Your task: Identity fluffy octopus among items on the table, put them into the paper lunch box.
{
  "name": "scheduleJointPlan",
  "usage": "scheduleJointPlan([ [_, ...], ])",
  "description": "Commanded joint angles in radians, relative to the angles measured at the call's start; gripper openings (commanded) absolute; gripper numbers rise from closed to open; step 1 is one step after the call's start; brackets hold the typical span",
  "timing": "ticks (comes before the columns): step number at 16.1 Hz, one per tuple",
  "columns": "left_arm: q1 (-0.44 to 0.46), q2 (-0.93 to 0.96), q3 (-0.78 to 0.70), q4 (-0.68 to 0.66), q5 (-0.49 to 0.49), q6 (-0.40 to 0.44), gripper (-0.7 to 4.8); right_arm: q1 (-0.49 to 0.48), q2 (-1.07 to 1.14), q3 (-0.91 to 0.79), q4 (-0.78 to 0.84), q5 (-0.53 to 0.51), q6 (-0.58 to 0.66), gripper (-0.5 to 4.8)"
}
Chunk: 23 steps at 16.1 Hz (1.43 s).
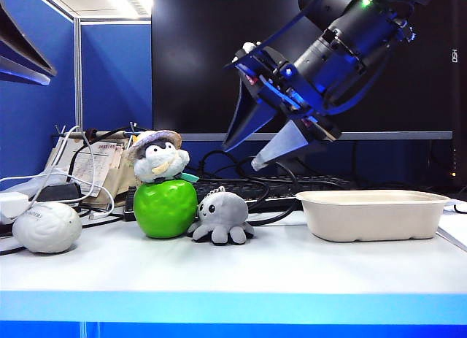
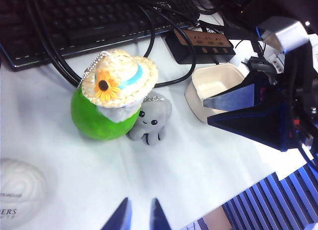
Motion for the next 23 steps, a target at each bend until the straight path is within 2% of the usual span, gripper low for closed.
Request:
scheduleJointPlan([
  [1, 0.001, -0.001, 0.006, 0.013, 0.007, 0.003, 0.62, 0.001, 0.015, 0.005, 0.016, -0.021, -0.003, 3.09],
  [2, 0.001, -0.001, 0.006, 0.015, 0.007, 0.003, 0.62, 0.001, 0.034, 0.010, 0.013, -0.020, -0.003, 3.31],
  [6, 0.001, -0.001, 0.006, 0.014, 0.007, 0.003, 0.62, 0.002, 0.126, 0.061, -0.009, -0.058, -0.003, 3.45],
  [7, 0.001, -0.001, 0.006, 0.014, 0.007, 0.003, 0.62, 0.002, 0.135, 0.072, -0.011, -0.058, -0.003, 3.64],
  [9, 0.001, -0.001, 0.006, 0.015, 0.007, 0.003, 0.62, 0.002, 0.147, 0.102, -0.014, -0.057, -0.016, 4.46],
  [23, 0.001, -0.001, 0.006, 0.014, 0.008, 0.003, 0.62, 0.002, 0.147, 0.116, 0.016, -0.058, -0.018, 4.58],
])
